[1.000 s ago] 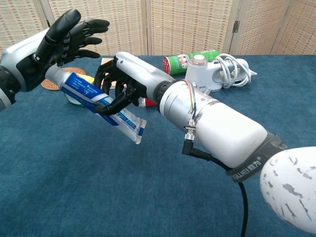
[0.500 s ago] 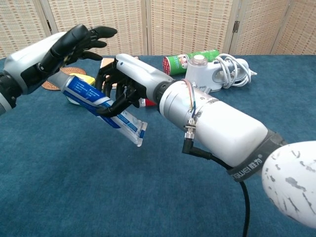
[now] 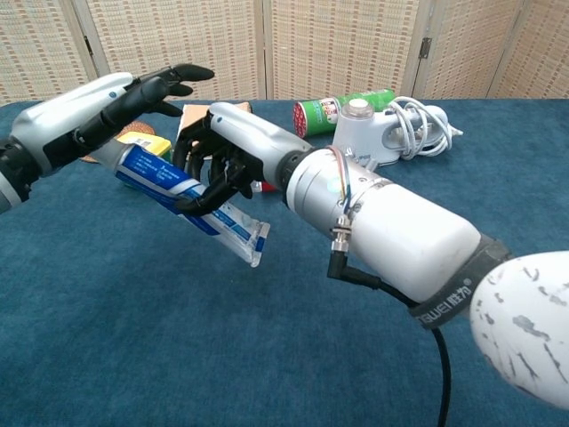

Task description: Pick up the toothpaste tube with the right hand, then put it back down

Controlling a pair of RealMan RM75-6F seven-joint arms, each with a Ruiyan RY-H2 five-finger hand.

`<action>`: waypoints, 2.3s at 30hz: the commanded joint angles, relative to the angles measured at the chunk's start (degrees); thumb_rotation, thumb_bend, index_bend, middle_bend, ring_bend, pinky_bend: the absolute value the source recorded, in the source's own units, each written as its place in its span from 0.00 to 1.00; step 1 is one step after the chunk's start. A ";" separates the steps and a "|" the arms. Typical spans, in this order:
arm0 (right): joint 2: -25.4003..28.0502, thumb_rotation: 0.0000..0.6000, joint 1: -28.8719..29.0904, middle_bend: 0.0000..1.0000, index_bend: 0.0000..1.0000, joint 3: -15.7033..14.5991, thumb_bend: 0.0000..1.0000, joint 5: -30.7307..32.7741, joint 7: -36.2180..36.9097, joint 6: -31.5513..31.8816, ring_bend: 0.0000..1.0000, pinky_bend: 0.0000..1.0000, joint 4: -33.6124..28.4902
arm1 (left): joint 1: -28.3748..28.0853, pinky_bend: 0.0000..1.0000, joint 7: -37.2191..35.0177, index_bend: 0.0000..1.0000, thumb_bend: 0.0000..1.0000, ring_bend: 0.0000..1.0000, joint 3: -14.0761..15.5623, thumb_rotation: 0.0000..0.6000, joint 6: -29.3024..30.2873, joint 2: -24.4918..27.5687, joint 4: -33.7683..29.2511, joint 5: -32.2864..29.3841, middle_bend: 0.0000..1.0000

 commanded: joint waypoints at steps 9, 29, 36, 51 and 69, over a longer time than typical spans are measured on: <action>1.34 1.00 -0.69 0.68 0.67 -1.47 0.62 0.06 -0.12 -0.55 0.61 0.75 -0.04 | 0.89 0.15 -5.06 0.00 0.03 0.00 -1.97 0.02 1.83 0.20 -1.44 -3.06 0.00; 22.23 1.00 6.94 0.54 0.63 -9.73 0.45 17.38 -25.67 -12.12 0.50 0.64 -8.65 | 4.28 0.15 -10.99 0.00 0.03 0.00 -4.03 0.02 2.56 3.80 -4.40 -9.27 0.00; 20.61 1.00 7.87 0.50 0.55 -12.74 0.42 19.91 -27.65 -11.24 0.46 0.61 -5.45 | 5.16 0.15 -10.98 0.00 0.03 0.00 -3.87 0.02 2.79 3.80 -4.08 -9.84 0.00; 29.35 1.00 4.20 0.15 0.00 -12.68 0.29 17.26 -21.28 -6.92 0.20 0.44 -11.68 | 6.50 0.15 -9.29 0.00 0.03 0.00 -4.15 0.07 2.62 5.26 -3.58 -11.29 0.00; 45.46 1.00 -21.13 0.26 0.05 -21.55 0.37 -8.79 -0.32 18.82 0.22 0.44 -14.90 | 14.84 0.18 14.36 0.11 0.03 0.02 -2.19 1.00 10.28 10.97 -1.44 -19.47 0.05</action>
